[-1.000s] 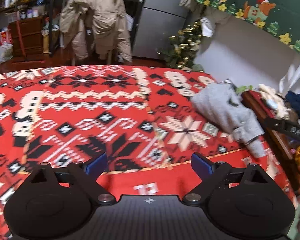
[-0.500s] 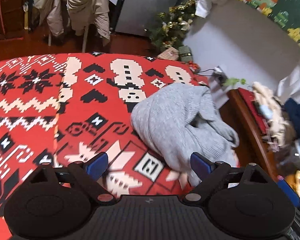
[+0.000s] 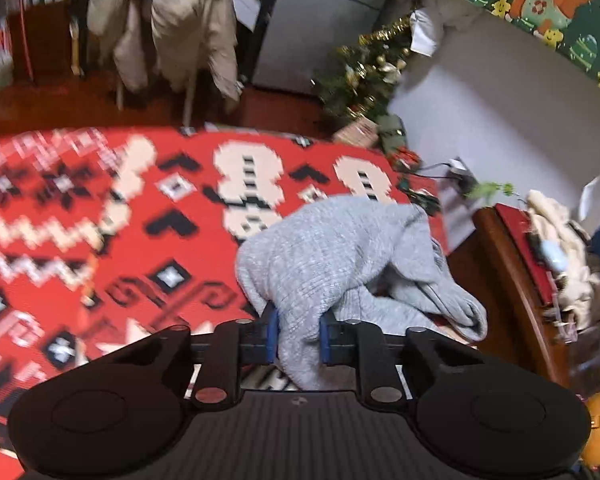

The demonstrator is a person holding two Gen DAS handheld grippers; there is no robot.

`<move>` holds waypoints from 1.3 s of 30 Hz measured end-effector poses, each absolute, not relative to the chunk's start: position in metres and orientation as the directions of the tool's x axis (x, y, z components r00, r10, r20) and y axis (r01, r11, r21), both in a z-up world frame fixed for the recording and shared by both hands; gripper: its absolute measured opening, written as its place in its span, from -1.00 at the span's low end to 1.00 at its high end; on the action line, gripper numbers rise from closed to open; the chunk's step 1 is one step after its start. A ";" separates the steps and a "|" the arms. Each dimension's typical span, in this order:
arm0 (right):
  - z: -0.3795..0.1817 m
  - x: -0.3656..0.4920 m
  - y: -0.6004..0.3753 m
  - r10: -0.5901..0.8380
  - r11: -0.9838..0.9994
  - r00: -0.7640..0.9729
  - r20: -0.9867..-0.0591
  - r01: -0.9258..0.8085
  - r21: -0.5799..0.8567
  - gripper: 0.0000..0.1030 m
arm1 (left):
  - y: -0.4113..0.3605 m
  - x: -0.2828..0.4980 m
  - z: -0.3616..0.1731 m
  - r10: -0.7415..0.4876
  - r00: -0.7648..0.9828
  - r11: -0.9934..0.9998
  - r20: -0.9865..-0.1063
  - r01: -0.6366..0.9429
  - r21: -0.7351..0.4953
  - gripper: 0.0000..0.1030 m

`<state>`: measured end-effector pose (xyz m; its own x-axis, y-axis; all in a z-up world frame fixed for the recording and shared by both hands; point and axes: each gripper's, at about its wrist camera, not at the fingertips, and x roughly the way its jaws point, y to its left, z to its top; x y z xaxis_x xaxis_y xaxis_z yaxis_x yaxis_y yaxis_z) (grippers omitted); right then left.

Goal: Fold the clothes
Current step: 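Grasp the grey sweater with the left gripper, then lift the sweater with the left gripper and carry it beside the folded stack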

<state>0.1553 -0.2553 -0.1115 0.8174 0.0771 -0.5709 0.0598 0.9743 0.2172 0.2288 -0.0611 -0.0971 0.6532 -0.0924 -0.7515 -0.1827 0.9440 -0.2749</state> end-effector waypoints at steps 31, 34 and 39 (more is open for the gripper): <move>-0.034 0.007 -0.094 0.455 0.887 0.694 -0.559 -0.408 0.215 0.79 | 0.186 -0.065 -0.085 0.118 0.612 0.852 -0.782 -0.467 -0.236 -0.51; -0.035 -0.013 -0.082 0.474 0.879 0.667 -0.575 -0.393 0.270 0.79 | 0.191 -0.074 -0.089 0.079 0.632 0.839 -0.771 -0.459 -0.290 -0.35; -0.045 -0.036 -0.059 0.492 0.868 0.638 -0.593 -0.412 0.278 0.79 | 0.197 -0.084 -0.086 0.047 0.658 0.807 -0.751 -0.468 -0.360 -0.23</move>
<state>-0.0365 -0.0593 -0.0447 0.6375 0.4924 -0.5926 -0.4117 0.8678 0.2782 -0.0841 0.1968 -0.0861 0.6581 0.0468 -0.7515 -0.4679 0.8073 -0.3595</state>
